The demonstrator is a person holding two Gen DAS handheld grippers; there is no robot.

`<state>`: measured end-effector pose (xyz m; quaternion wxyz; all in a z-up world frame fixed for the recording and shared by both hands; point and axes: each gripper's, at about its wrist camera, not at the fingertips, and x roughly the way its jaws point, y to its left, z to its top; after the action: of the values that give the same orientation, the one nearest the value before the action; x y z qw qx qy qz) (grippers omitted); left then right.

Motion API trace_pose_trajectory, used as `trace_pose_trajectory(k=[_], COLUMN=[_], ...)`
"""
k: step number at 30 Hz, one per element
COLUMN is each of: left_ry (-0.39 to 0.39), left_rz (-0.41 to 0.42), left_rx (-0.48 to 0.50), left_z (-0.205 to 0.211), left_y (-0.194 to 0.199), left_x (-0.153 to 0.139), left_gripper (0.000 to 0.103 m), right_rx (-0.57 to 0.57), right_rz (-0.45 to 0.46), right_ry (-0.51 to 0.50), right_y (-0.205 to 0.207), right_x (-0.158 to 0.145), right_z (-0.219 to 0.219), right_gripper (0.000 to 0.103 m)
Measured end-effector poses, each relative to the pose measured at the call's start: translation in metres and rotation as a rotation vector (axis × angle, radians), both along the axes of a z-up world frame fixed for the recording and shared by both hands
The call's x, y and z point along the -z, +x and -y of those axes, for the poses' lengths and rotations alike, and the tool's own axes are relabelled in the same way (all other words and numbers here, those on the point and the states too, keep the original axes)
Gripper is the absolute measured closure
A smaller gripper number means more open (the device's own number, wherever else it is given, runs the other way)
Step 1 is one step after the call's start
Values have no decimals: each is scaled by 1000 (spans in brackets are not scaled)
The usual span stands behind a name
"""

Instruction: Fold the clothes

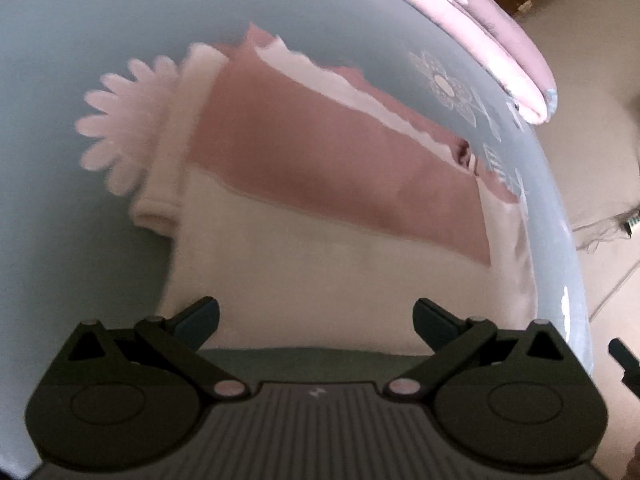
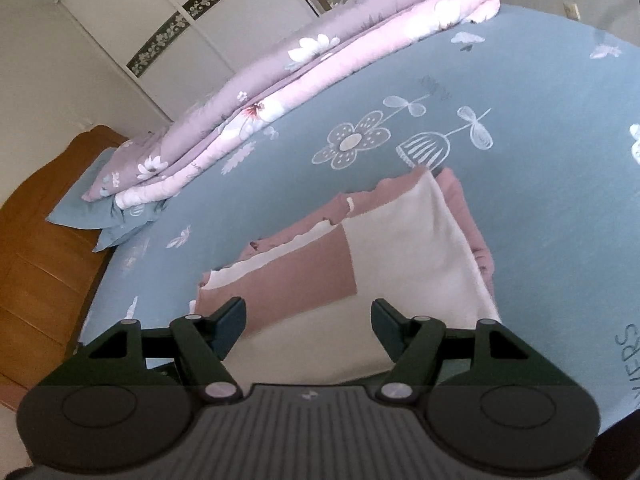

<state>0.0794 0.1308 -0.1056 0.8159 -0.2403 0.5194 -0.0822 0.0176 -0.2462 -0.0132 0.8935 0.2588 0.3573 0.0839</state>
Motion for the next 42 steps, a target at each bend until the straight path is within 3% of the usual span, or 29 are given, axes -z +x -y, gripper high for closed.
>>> trace_pose_trajectory(k=[5,11,17,27,32,40,42], left_ry=[22,35,-11,20,24,-45,-89], left_rz=[47,83,72,42,30,-4,-10], left_rx=[-59,-145,-218,-282,-300,-301,-298], left_z=[-30,-62,-91,-128,-144,-152,-154], left_y=[-11,-24,-34,-33,-32,-32,-32], left_x=[-39,-61,-48,-31,-24,-7,-3], left_gripper=[1,1,1,1,1,1,1], right_rx=[-89,-331,-573,-917,-1020,-1115,-1122], right_rz=[15,84,147,206,245,301,293], right_ry=[-66,-222,-456,-806,-919,-1069,-1088], right_y=[8,38,50,36,26,23,24], right_x=[-4,-7,10,72,96,122,127], right_z=[-23,-95,-184,-303,-335,-359,-364], right_gripper=[29,29,30,37,40,48,61])
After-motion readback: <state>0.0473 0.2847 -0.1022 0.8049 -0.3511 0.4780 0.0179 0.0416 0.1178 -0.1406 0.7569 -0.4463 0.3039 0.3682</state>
